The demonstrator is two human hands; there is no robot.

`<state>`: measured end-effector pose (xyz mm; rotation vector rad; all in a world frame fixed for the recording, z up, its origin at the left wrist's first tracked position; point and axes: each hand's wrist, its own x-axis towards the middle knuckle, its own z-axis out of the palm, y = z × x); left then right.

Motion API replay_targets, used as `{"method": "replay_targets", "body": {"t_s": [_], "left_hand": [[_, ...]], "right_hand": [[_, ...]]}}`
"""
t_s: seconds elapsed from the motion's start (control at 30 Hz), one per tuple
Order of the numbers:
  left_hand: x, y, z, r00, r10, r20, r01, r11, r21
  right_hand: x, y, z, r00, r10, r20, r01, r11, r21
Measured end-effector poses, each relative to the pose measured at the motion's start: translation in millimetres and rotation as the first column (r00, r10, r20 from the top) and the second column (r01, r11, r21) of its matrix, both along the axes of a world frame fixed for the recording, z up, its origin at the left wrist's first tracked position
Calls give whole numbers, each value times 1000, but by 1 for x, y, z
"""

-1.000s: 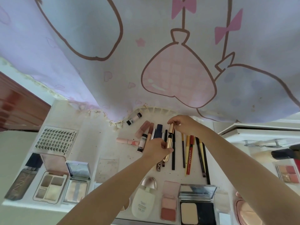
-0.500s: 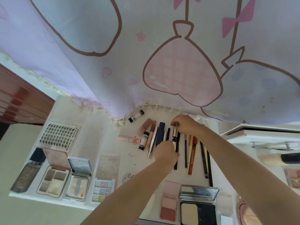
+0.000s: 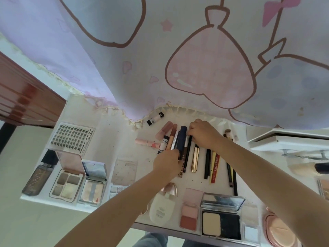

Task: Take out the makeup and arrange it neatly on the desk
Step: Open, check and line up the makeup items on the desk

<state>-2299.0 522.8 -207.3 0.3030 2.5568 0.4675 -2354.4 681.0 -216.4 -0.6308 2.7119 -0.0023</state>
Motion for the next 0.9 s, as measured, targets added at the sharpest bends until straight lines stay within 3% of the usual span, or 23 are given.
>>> {"method": "replay_targets", "body": {"t_s": [0.4,0.63,0.9], "left_hand": [[-2,-14,6,999,-3,41,2,999,38],[-11,-5,31,987,-162,-11,161,963,215],[-30,-8,92,926,-286,-244,348,899,267]], "right_hand": [[-3,23,25,990,113,85,-118,992,54],[20,41,97,989,-135,59,143,976,-166],[68,24,162,920,-383,-81,326,864,-384]]}}
